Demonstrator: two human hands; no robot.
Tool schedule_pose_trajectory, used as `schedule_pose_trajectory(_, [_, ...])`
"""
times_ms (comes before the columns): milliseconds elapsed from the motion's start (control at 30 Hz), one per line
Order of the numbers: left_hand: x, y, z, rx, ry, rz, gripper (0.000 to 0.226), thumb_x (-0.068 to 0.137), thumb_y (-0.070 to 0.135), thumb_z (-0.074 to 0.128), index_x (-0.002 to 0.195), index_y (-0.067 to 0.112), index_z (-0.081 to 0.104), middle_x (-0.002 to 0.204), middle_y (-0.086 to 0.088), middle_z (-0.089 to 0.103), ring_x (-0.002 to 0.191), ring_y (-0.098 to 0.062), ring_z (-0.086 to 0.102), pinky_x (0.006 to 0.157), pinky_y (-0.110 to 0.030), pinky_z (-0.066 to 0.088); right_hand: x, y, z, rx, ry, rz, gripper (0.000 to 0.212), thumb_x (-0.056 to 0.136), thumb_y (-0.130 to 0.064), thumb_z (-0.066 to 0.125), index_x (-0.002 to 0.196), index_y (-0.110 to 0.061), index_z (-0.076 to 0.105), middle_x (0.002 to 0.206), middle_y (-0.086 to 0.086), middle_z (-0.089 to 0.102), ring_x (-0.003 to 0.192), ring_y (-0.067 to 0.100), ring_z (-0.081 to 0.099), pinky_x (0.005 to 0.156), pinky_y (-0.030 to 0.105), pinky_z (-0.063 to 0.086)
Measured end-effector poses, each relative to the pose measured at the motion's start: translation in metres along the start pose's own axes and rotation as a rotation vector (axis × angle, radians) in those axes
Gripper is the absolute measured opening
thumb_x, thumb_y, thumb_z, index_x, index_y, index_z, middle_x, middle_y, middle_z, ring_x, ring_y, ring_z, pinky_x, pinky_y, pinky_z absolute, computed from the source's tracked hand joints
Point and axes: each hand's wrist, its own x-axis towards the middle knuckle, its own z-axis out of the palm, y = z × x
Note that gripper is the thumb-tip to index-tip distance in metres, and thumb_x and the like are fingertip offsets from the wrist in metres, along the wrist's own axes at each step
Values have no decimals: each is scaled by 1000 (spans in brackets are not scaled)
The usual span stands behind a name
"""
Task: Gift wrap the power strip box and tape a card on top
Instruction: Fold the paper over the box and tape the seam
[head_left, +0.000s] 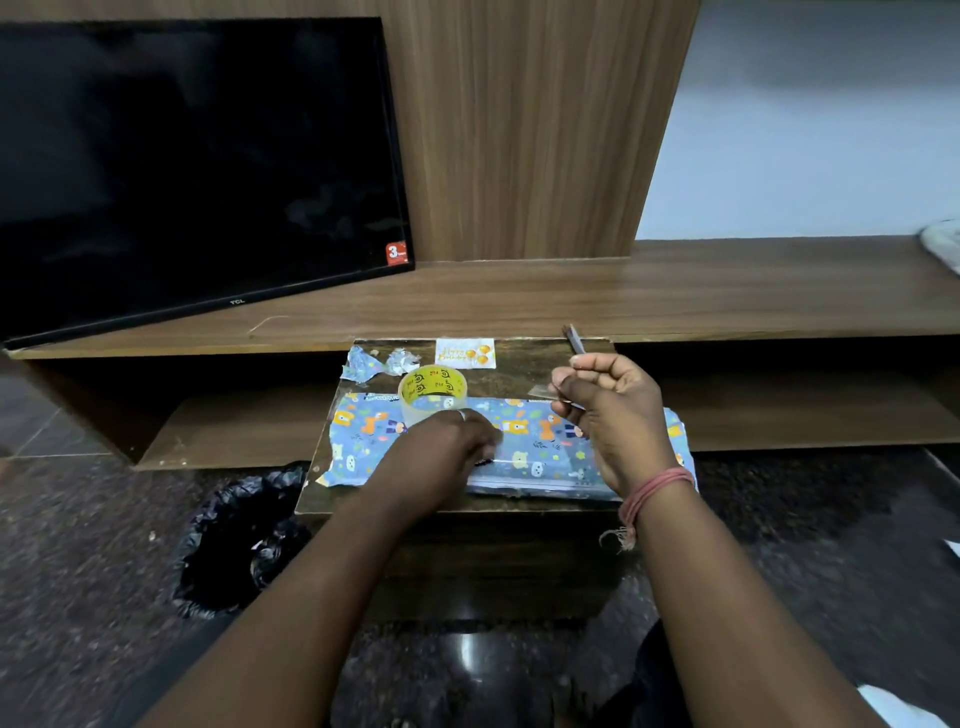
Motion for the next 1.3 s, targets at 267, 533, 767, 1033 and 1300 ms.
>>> schedule_pose_trajectory(267, [-1,-10,8,-4,44,-22,15,89,28,75,102,24,81,111,11,72,104,-12,63,76,-36,56,0,2,-4,-35,27,18,19,85,4,73,95,-8,62,94,18,69,77,24,66,65,32,56])
schedule_pose_trajectory(533, [-3,-8,18,104,96,-25,7,84,25,76,91,25,76,101,10,69,95,-17,62,62,-33,51,1,3,-4,-61,3,34,19,85,2,75,96,-8,63,93,15,70,77,25,67,69,35,57])
schedule_pose_trajectory(767, [-9,4,11,130,47,-35,36,89,57,54,89,26,71,100,10,65,95,-13,58,66,-31,50,-2,1,-16,-68,-29,61,22,86,6,72,100,-8,62,102,19,71,86,26,68,74,39,58])
schedule_pose_trajectory(1033, [-18,1,25,437,-53,108,57,66,53,84,102,20,56,105,-2,58,88,-27,55,70,-37,45,-6,5,-6,-89,-44,81,24,86,12,67,100,-7,61,104,20,70,91,29,68,75,39,60])
schedule_pose_trajectory(1300, [-12,-1,28,295,189,110,14,80,23,76,78,18,64,78,1,63,70,-27,59,51,-33,41,-3,8,-8,-76,-42,101,24,86,11,67,102,-6,61,104,20,70,92,29,69,73,38,59])
